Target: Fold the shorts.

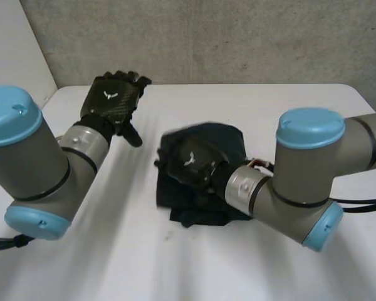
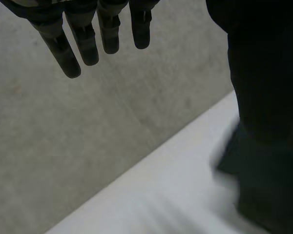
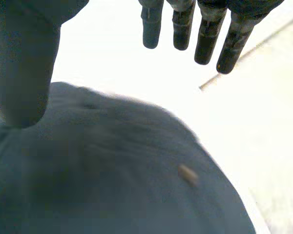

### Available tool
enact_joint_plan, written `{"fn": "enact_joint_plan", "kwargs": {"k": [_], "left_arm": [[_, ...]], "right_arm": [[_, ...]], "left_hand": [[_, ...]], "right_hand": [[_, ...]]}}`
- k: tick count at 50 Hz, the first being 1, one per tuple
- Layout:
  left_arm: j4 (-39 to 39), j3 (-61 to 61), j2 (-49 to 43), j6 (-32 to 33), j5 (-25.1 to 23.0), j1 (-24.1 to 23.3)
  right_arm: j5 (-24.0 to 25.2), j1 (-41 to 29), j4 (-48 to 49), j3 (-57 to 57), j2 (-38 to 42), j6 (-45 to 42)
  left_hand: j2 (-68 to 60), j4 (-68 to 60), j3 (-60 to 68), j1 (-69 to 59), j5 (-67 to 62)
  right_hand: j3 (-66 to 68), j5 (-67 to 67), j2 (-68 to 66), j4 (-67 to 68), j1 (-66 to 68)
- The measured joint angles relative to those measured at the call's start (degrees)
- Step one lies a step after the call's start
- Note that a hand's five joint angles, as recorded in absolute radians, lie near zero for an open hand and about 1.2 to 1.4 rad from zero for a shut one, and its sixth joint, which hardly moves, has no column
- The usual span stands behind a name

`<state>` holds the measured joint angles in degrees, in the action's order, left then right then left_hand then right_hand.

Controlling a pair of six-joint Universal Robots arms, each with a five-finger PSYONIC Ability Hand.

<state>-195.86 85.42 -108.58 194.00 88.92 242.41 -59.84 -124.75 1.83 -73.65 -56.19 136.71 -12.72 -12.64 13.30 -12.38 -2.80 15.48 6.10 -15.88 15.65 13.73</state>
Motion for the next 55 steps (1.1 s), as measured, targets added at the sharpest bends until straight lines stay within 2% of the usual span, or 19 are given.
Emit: {"fn": "enact_joint_plan", "kwargs": {"k": [1,10,16,25,35,46,55], "left_arm": [[0.02,-0.34,-0.11,-0.13,0.0,-0.04],[1.41,-11.52,-6.65,-3.97,-0.18,-3.26],[7.21,-19.8,-13.65,-6.15,-0.12,-6.99],[17.73,-24.0,-20.36,-8.76,0.53,-8.53],[19.75,-22.55,-25.17,-9.03,2.57,-8.55],[19.52,-22.98,-28.48,-5.75,2.4,-8.61],[19.31,-23.49,-29.03,-1.43,2.3,-8.9]], "right_arm": [[-0.32,0.21,-0.01,0.07,-0.21,1.15],[-9.14,8.52,-0.19,1.03,-8.4,31.98],[-10.5,10.91,-2.28,3.17,-7.38,40.73],[-11.32,10.59,-12.0,11.39,2.73,41.0],[-14.14,9.97,-15.04,15.98,10.86,38.17],[-22.73,9.81,-14.64,14.88,12.43,26.33],[-23.26,9.81,-14.3,13.08,12.25,24.39]], "left_hand": [[0.0,0.0,0.0,0.0,0.0],[0.0,0.0,0.0,0.0,0.0],[0.0,0.0,0.0,0.0,0.0],[0.0,0.0,0.0,0.0,0.0],[0.0,0.0,0.0,0.0,0.0],[0.0,0.0,0.0,0.0,0.0],[0.0,0.0,0.0,0.0,0.0]], "right_hand": [[-1.76,-1.28,1.6,-1.34,-1.13],[-3.26,-2.26,3.1,-2.12,-1.91],[-3.26,-2.26,3.1,-2.13,-1.91],[-3.26,-2.25,3.1,-2.13,-1.91],[-3.26,-2.26,3.1,-2.13,-1.91],[-3.26,-2.9,3.14,-2.12,-1.91],[-3.26,-2.9,4.27,-2.12,-1.91]]}}
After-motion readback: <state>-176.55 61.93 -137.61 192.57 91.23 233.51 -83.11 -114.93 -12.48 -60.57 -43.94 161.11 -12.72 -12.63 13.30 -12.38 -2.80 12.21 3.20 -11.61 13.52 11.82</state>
